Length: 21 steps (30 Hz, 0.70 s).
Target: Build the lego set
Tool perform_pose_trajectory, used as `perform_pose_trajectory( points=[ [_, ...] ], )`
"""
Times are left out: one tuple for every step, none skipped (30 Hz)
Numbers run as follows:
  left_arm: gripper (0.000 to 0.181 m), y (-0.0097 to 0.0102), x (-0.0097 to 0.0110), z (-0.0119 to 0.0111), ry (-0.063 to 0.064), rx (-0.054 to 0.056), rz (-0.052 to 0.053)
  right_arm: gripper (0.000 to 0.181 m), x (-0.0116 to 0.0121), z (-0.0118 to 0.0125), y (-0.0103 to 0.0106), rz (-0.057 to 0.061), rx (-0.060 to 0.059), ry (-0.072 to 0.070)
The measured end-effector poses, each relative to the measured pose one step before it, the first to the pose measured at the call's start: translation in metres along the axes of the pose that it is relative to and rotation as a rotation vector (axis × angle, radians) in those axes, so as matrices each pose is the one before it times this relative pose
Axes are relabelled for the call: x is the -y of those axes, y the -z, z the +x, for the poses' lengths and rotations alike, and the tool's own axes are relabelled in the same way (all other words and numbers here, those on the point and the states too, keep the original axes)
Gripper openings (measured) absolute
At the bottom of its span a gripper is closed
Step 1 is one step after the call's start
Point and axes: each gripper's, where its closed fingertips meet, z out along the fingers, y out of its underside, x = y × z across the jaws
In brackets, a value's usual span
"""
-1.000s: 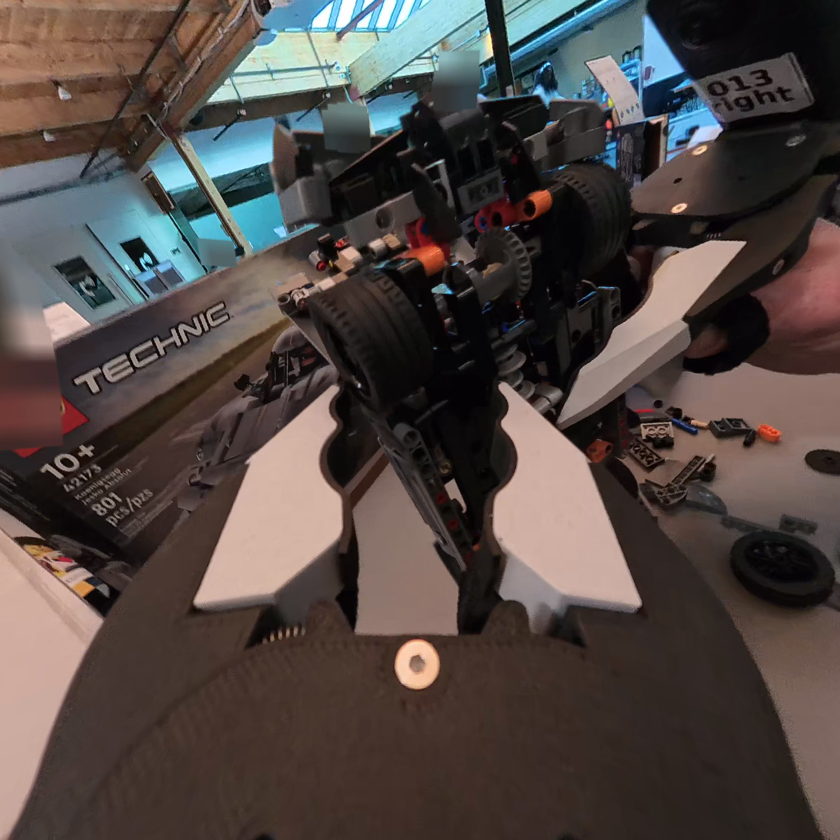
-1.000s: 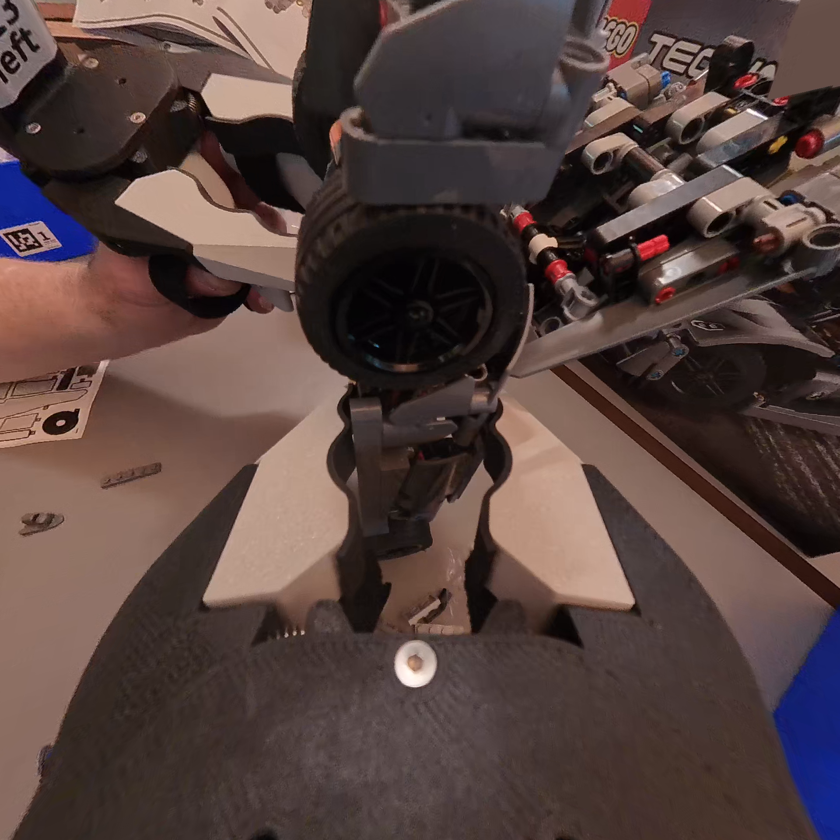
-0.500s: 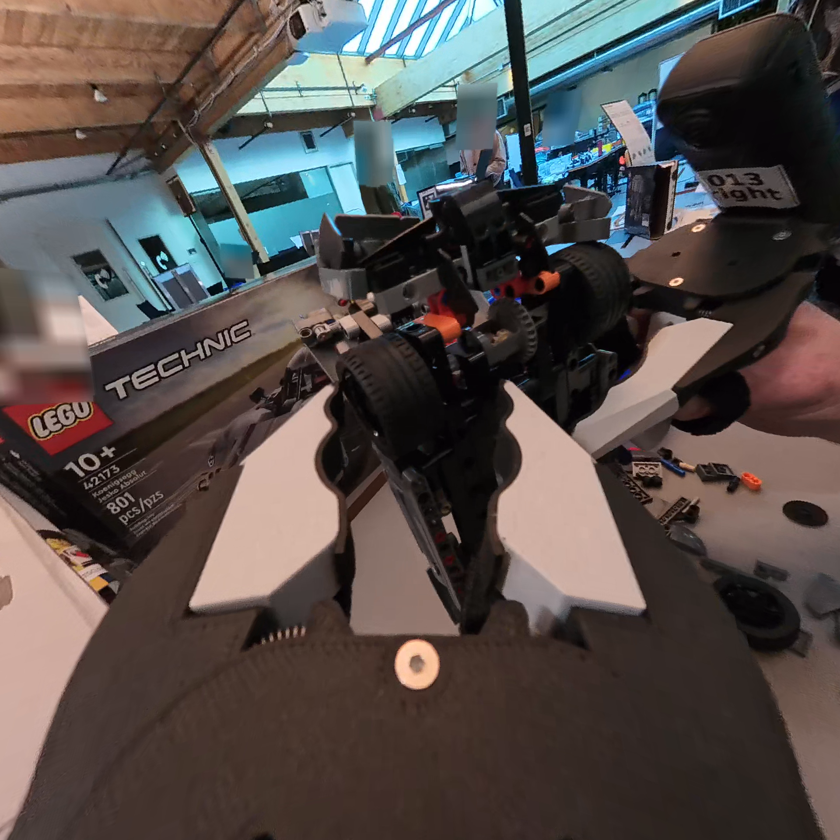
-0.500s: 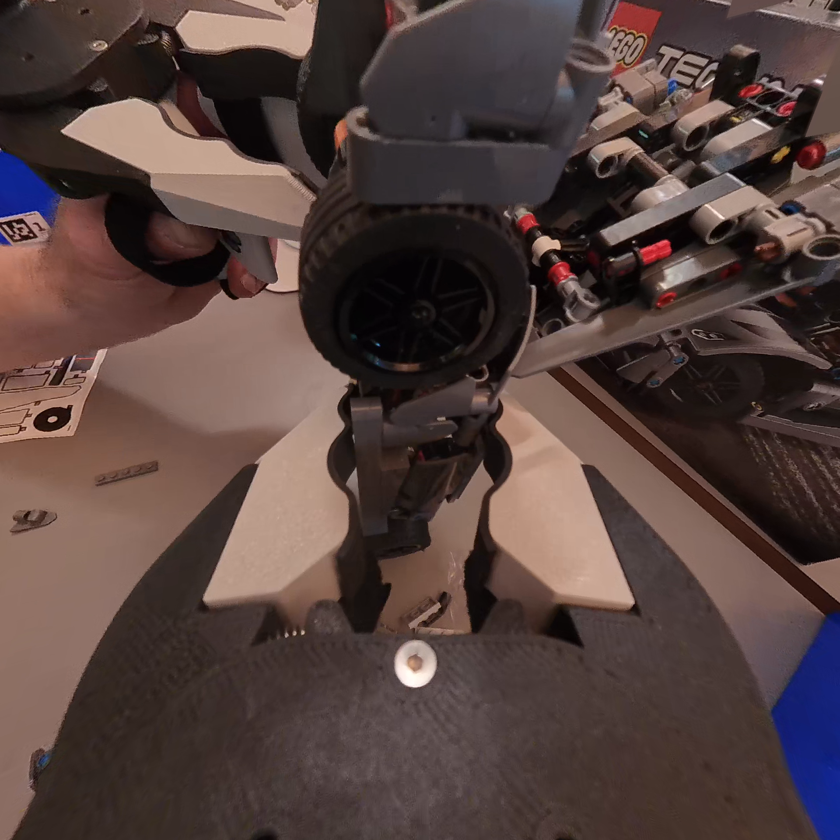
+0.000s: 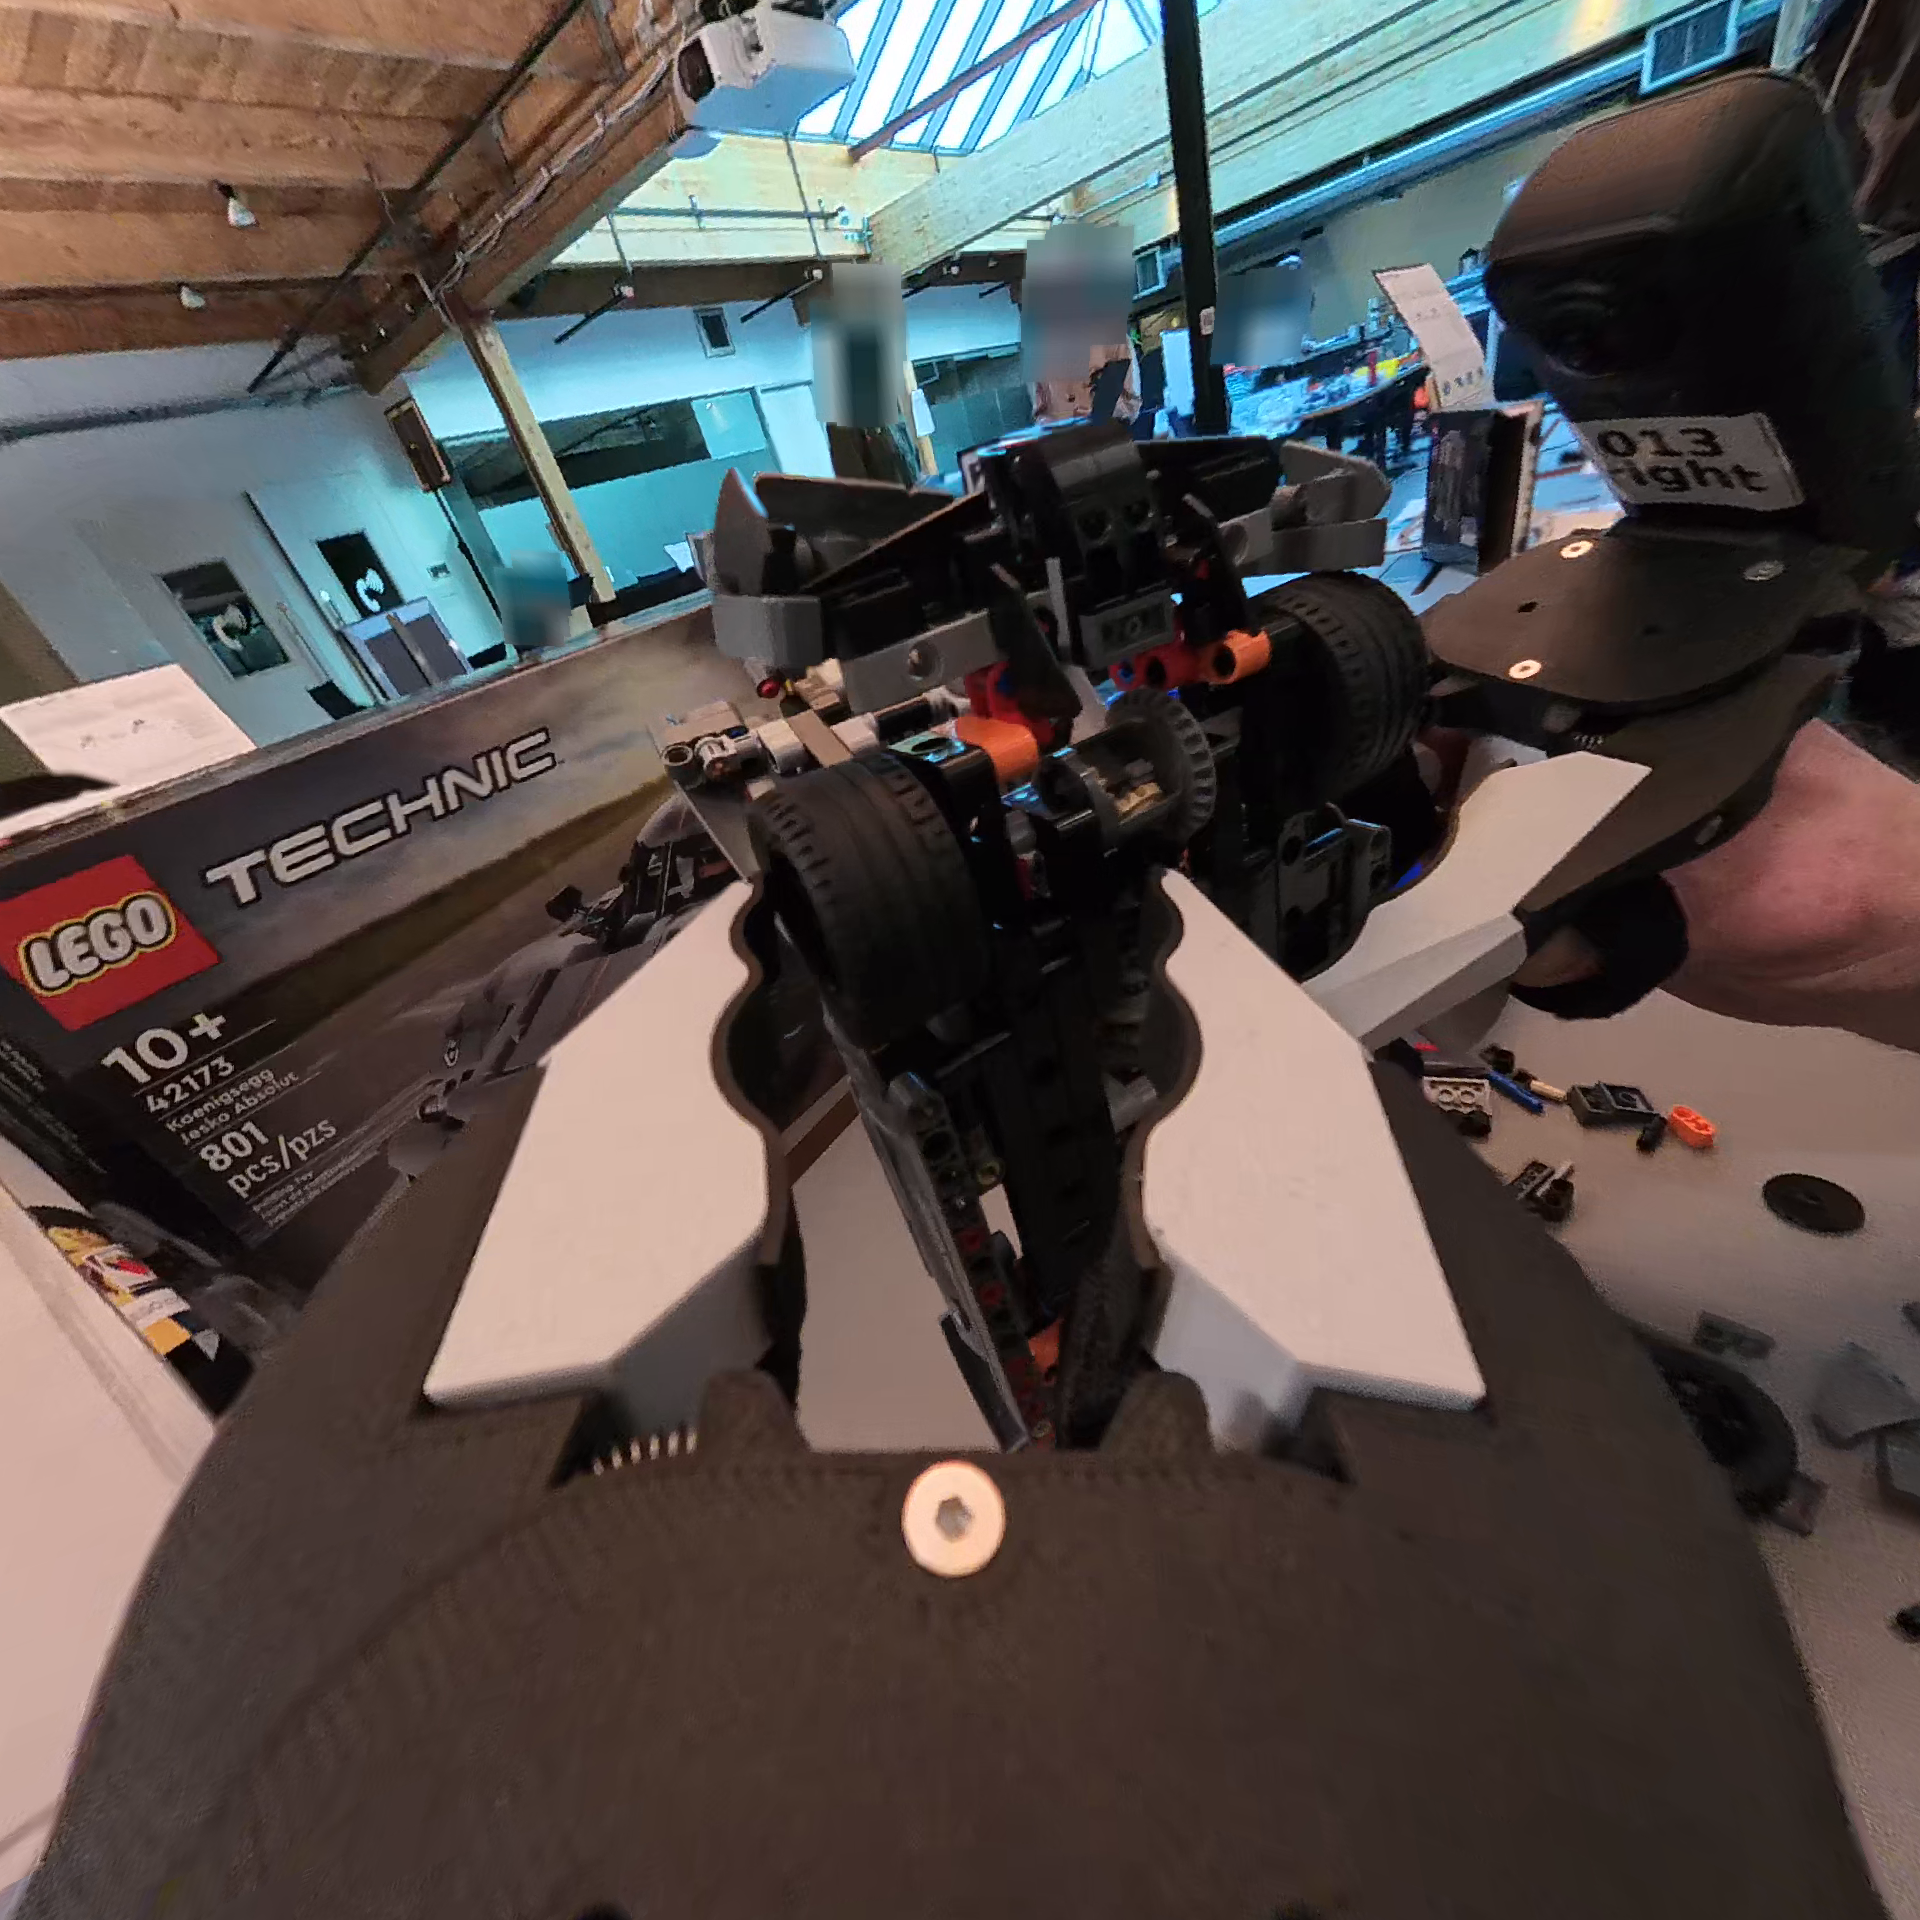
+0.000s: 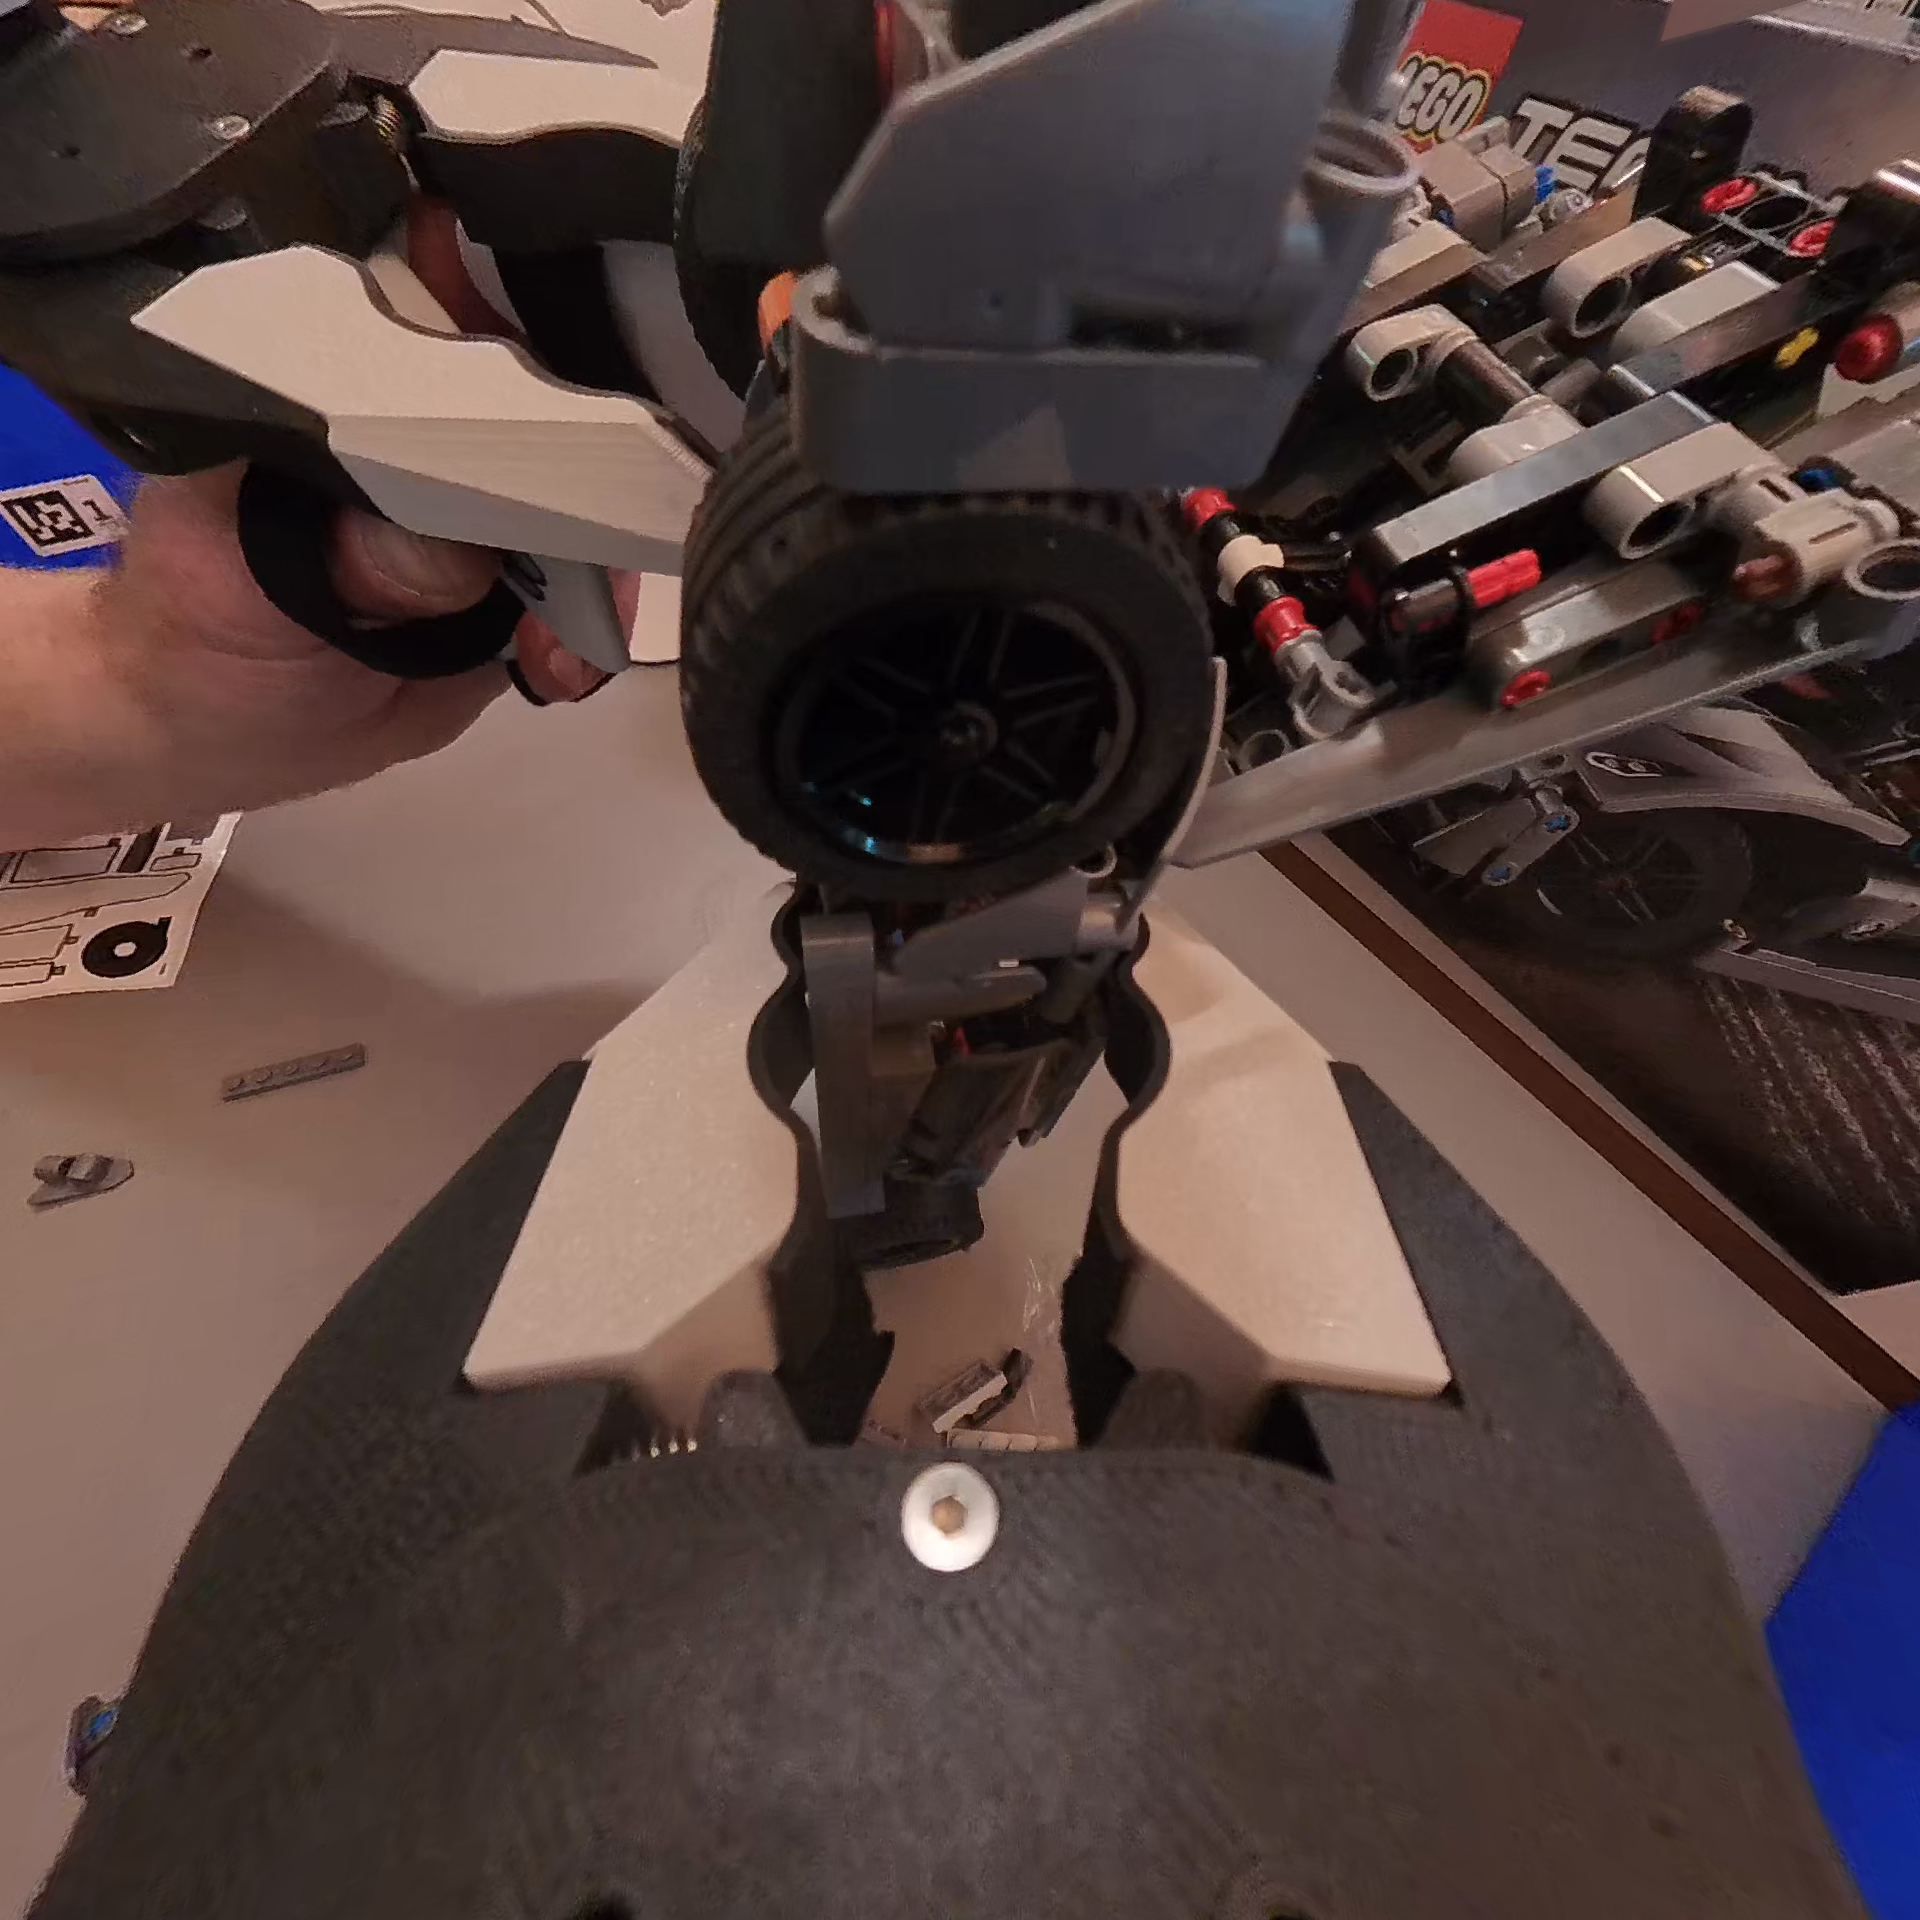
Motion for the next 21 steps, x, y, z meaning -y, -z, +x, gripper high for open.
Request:
perform_pose_trajectory(
  points=[
    [0.07, 0.00194, 0.00005, -0.00067, -0.0032, -0.0131, 0.0108, 0.054, 0.00016, -0.00045, -0.00011, -0.0003, 0.0017, 0.0012],
    [0.064, 0.00172, -0.00116, -0.00221, 0.0013, -0.0073, 0.0044, 0.053, 0.00015, -0.0005, -0.00022, 0.0001, 0.0011, 0.0013],
    [0.063, 0.00049, -0.00078, -0.00055, 0.0165, -0.0139, 0.002, 0.054, 0.00028, -0.00057, -0.00039, 0.0002, -0.0011, 0.0033],
    [0.063, -0.00005, -0.00005, 0.0001, 0.0157, -0.0072, 0.0025, 0.054, 0.00022, -0.00026, -0.00025, -0.0007, -0.0025, 0.003],
    [0.063, -0.00032, 0.00016, 0.00045, -0.0022, 0.0014, 0.0013, 0.054, -0.00015, 0.00005, 0.0002, -0.0017, -0.0007, 0.0004],
    [0.063, -0.00032, 0.00046, 0.0006, -0.0099, 0.0023, -0.0002, 0.054, -0.00031, 0.00021, 0.00039, -0.0008, 0.0023, -0.0012],
    [0.063, 0.00002, 0.00061, 0.00047, -0.0068, -0.0003, 0.0012, 0.054, -0.00022, 0.00002, 0.00021, 0.0013, 0.003, -0.0007],
    [0.063, -0.00004, -0.0002, -0.00051, 0.0029, 0.0024, -0.0036, 0.054, 0.00011, -0.00005, -0.0001, 0.0015, -0.0004, 0.0],
    [0.063, -0.00039, -0.00082, -0.0009, 0.0123, 0.0053, -0.0074, 0.054, 0.00026, 0.00009, -0.00033, 0.0005, -0.0046, 0.0019],
    [0.063, -0.00035, -0.00041, -0.00073, 0.0128, 0.0076, -0.004, 0.054, 0.00009, 0.00005, -0.00028, 0.0, -0.0048, 0.0025],
    [0.063, -0.00045, 0.00005, 0.00021, 0.0057, 0.0081, -0.0018, 0.054, 0.00003, 0.0001, -0.00004, 0.0, -0.0018, -0.0002],
    [0.065, -0.00121, -0.00003, 0.00065, 0.0064, 0.0107, -0.004, 0.054, -0.00013, 0.00023, -0.00001, 0.0002, -0.0002, -0.002],
    [0.067, -0.00165, 0.0001, 0.00103, 0.008, 0.0123, -0.0044, 0.053, -0.00003, 0.00027, 0.00001, 0.0011, 0.0, -0.0016],
    [0.068, -0.00158, 0.00055, 0.00082, 0.0038, 0.0157, -0.0027, 0.054, -0.00009, 0.00016, 0.00001, 0.0012, -0.0014, -0.0013],
    [0.07, -0.00163, 0.00028, 0.00103, 0.0049, 0.0089, -0.004, 0.054, -0.00003, 0.00021, -0.00007, 0.0004, -0.0021, -0.0011],
    [0.071, -0.00161, -0.00011, 0.00026, 0.0077, 0.0056, -0.004, 0.054, -0.0001, 0.00036, -0.00018, -0.0004, -0.0024, -0.0014],
    [0.072, -0.00088, 0.00005, 0.00009, 0.0002, -0.0002, 0.0005, 0.054, -0.00006, 0.0003, 0.00001, -0.0002, -0.0014, -0.0017],
    [0.072, -0.00007, -0.00039, -0.00022, -0.0065, -0.0047, 0.0029, 0.054, -0.0001, 0.00013, 0.0001, -0.0003, 0.0007, -0.0006],
    [0.071, 0.00052, -0.00026, 0.00009, -0.0053, -0.0096, 0.0043, 0.054, -0.00006, -0.00005, 0.00008, -0.0012, 0.0016, 0.0011],
    [0.071, 0.00101, -0.00002, -0.00022, -0.004, -0.0091, 0.0021, 0.054, -0.00006, -0.00004, 0.00008, -0.0012, 0.0016, 0.0012],
    [0.07, 0.00099, 0.00003, -0.00037, -0.0037, -0.0077, -0.0047, 0.054, 0.00005, -0.00026, -0.00005, 0.0002, 0.0014, 0.0009]
  ],
)
